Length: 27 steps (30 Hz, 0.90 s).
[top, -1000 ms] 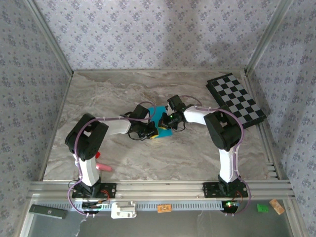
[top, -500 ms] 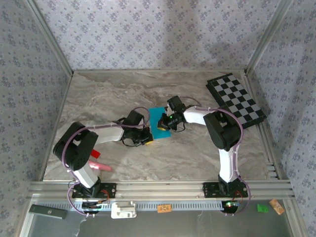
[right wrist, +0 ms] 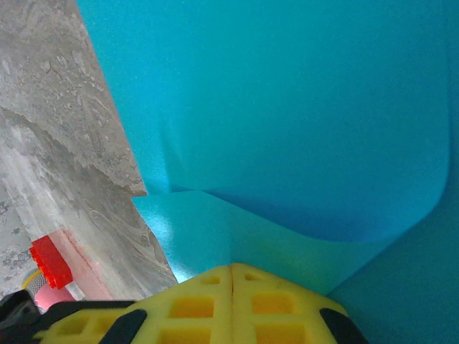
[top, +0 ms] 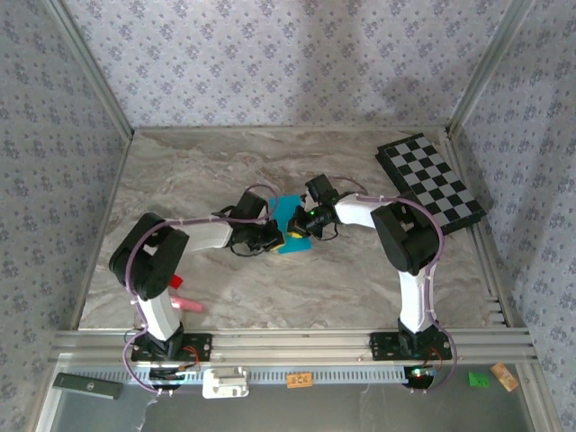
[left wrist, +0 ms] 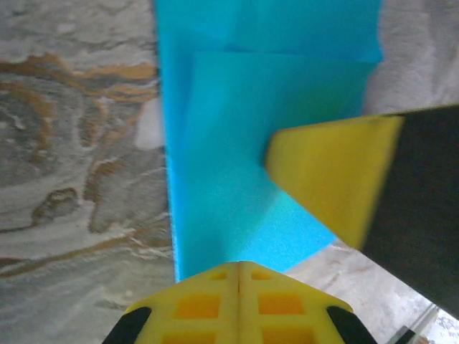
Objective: Fold a paper plane with a square sheet of paper (pick it up from the middle)
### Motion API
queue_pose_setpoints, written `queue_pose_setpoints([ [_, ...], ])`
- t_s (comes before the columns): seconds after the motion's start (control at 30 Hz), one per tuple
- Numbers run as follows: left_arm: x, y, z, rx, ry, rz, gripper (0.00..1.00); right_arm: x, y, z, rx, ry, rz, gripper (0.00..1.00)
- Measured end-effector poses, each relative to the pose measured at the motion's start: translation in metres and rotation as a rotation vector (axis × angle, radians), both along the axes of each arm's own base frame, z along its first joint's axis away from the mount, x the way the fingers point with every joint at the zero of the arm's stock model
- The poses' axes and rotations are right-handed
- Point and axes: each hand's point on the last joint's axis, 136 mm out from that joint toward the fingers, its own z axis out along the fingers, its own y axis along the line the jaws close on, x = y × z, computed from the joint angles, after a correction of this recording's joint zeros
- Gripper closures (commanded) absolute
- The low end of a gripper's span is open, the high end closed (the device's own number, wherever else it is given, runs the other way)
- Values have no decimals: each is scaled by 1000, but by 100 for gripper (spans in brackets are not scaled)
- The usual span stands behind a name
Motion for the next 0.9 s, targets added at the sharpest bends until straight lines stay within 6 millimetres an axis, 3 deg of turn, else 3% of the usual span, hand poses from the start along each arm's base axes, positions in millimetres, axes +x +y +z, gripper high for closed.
queue_pose_setpoints([
  [0.37,-1,5,-7,36,19,18,100,1,-1,4,3,-67,35,98],
  [0.57,-1,5,-8,36,19,18,100,2,-2,18,-11,-166,96,98],
  [0.9,-1,5,-8,36,19,18,100,-15,9,13,-21,-165,158,98],
])
